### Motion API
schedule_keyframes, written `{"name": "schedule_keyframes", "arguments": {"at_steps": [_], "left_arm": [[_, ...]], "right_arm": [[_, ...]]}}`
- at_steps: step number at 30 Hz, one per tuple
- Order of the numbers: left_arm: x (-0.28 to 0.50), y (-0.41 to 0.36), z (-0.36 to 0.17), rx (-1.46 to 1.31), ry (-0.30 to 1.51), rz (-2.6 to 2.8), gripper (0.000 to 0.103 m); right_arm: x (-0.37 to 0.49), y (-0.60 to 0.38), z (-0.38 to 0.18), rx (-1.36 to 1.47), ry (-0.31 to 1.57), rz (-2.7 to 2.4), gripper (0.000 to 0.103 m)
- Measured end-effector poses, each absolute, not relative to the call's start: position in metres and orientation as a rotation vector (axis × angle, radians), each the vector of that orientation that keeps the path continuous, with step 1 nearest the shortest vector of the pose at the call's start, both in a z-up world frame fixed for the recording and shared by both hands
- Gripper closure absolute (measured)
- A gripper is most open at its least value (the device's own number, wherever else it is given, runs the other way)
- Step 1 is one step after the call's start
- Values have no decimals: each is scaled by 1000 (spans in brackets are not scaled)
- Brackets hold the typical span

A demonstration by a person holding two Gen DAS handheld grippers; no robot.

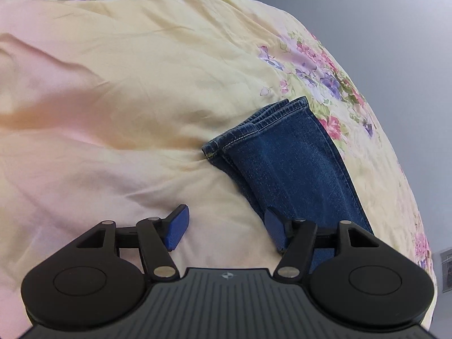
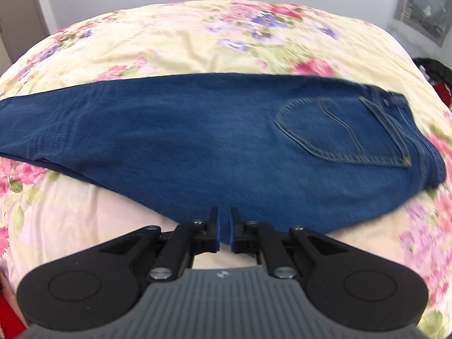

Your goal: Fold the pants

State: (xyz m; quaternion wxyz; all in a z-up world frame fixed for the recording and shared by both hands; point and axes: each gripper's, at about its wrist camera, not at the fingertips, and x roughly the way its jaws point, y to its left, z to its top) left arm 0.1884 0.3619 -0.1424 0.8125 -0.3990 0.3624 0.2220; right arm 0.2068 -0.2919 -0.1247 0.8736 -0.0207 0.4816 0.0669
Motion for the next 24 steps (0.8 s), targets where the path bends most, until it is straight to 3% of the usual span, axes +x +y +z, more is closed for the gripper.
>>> {"name": "schedule_keyframes", "arguments": {"at_steps": [13, 15, 18, 21, 24], "left_arm": [[202, 382, -162, -842, 674, 454, 43], [202, 386, -163, -848, 656, 478, 67], [199, 391, -164, -869, 632, 502, 83], [200, 388, -158, -810, 624, 511, 90], [204, 387, -153, -769, 632, 521, 91]], "right_arm": [[291, -183, -141, -152, 952, 410, 101], [306, -166, -144, -153, 944, 436, 101], [330, -139, -149, -148, 938, 456, 100], [352, -115, -153, -153, 941, 466, 100], [371, -97, -161, -178, 954, 461, 94]]}}
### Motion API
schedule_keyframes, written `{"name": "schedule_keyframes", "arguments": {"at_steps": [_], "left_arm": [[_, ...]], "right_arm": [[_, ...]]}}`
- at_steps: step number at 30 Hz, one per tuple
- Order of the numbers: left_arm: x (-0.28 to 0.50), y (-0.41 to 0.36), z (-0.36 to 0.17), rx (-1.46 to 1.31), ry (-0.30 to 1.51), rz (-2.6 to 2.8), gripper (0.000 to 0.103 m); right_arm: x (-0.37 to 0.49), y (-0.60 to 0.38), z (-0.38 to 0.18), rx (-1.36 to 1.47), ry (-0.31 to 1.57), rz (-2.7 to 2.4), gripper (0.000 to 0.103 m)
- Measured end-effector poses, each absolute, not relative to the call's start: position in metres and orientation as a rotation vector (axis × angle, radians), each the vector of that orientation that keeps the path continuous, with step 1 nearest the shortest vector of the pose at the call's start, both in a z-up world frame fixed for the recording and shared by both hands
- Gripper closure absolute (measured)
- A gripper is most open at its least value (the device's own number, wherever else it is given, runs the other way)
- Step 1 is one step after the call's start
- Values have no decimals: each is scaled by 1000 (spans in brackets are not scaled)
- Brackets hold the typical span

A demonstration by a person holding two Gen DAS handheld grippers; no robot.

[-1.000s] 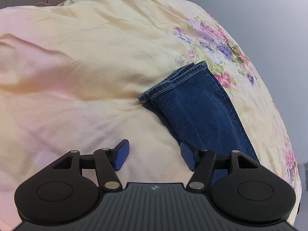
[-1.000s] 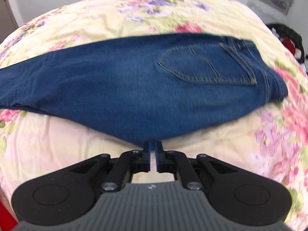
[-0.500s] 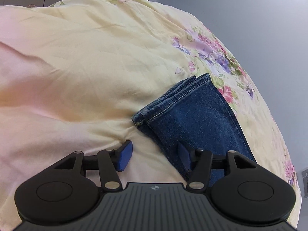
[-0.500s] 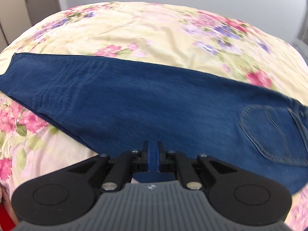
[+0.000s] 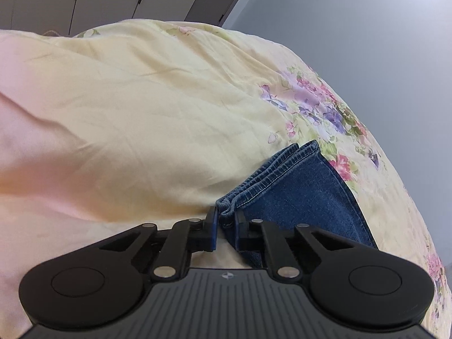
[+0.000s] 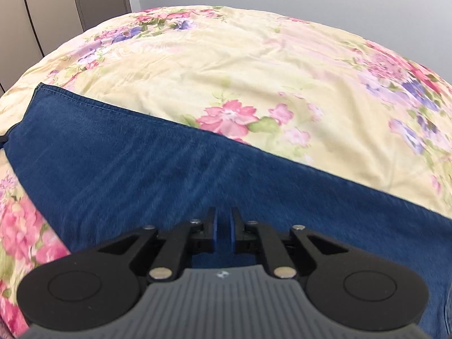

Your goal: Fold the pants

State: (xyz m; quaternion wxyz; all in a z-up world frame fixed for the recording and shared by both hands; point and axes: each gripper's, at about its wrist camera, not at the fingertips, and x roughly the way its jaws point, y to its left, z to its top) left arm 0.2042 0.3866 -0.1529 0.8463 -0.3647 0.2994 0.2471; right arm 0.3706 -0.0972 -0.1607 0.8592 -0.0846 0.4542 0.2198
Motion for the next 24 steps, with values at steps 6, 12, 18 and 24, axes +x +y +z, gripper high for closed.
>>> {"name": "schedule_keyframes", "arguments": {"at_steps": [6, 12, 18, 24], "left_arm": [[208, 388, -155, -744, 650, 522, 91], [213, 384, -155, -722, 674, 543, 90], [199, 387, -141, -793, 672, 573, 62], [175, 384, -139, -937, 654, 453, 40]], "right_arm": [[418, -78, -189, -120, 1003, 434, 93], [451, -63, -205, -70, 1032, 384, 97], [451, -65, -193, -39, 1024, 355, 101], [407, -84, -165, -45, 986, 402, 95]]}}
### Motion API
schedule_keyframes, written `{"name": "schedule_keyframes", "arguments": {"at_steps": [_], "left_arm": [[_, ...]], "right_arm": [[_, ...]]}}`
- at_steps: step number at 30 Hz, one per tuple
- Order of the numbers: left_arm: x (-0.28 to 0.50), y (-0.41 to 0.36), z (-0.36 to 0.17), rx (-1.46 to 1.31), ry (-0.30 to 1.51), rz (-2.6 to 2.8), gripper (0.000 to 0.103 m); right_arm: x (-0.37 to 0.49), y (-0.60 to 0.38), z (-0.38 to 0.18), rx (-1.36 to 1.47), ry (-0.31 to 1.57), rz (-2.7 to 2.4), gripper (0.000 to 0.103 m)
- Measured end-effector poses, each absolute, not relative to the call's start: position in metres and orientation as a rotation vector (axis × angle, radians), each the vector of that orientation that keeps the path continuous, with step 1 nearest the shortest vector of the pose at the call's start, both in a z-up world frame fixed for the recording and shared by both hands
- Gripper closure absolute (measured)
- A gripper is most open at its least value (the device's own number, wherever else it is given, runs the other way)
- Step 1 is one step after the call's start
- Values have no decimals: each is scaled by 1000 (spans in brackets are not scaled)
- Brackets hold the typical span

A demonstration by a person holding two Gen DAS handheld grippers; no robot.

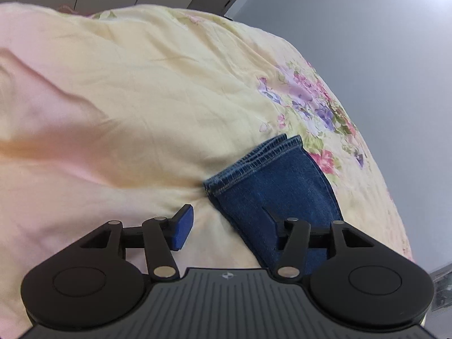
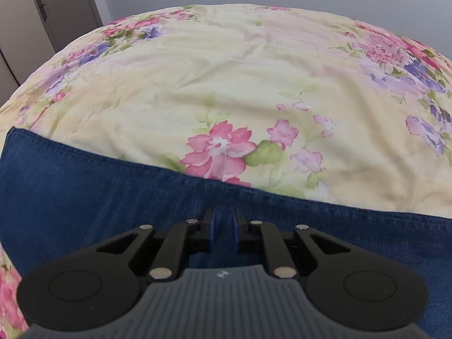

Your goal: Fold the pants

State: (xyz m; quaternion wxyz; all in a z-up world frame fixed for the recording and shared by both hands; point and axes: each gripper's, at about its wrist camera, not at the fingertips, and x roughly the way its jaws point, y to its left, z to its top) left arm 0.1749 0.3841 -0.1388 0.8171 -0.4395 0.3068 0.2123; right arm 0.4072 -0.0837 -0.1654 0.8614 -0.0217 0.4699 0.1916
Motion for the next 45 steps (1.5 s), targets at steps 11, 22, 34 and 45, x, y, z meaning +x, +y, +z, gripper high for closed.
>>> {"name": "schedule_keyframes", "arguments": {"at_steps": [11, 22, 34, 45], "left_arm": [[211, 379, -171, -949, 598, 451, 46], [223, 377, -160, -833, 593, 500, 91], [237, 319, -70, -531, 513, 497, 98], [260, 120, 21, 45, 400, 233, 98]], "right_arm": [[343, -135, -152, 11, 1020, 453, 94], [288, -127, -190, -5, 1044, 442, 97], [292, -125, -184, -35, 1092, 439, 99], [281, -195, -129, 78, 990, 411, 97]]}}
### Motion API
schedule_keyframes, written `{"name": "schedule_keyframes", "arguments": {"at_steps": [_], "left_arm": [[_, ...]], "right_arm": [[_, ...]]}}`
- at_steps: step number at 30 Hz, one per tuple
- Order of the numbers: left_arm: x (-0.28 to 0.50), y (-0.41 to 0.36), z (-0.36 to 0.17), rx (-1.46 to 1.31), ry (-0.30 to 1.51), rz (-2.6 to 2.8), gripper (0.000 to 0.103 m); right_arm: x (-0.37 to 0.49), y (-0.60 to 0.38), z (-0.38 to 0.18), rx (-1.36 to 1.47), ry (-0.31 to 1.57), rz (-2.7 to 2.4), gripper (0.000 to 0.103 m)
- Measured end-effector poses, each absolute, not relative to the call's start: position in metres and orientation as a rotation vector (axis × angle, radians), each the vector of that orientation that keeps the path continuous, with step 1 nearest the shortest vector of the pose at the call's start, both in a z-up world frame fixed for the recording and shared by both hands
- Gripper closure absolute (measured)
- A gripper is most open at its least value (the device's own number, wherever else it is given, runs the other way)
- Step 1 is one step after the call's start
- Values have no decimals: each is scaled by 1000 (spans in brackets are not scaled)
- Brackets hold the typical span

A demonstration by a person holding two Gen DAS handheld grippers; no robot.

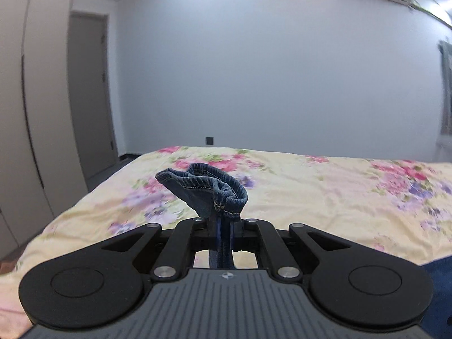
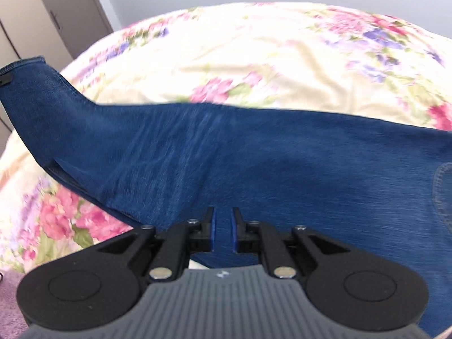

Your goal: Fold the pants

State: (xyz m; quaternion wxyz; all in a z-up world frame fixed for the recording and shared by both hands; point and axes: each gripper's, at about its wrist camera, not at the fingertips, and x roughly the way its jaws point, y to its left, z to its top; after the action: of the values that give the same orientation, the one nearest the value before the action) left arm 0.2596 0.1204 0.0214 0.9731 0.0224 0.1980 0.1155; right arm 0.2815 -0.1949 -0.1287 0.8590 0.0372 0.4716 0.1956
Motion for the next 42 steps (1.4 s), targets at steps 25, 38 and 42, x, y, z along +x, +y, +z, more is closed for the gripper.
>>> {"name": "schedule_keyframes", "arguments": {"at_steps": [25, 38, 42], "left_arm": [[283, -61, -129, 391, 976, -390, 62], [300, -2, -88, 128, 966, -306, 52], [303, 27, -90, 76, 955, -233, 52]], "right_arm": [[250, -277, -166, 387, 1041, 438, 93], [285, -220, -168, 647, 1074, 563, 64], [296, -198, -176, 727, 1115, 584, 64]]}}
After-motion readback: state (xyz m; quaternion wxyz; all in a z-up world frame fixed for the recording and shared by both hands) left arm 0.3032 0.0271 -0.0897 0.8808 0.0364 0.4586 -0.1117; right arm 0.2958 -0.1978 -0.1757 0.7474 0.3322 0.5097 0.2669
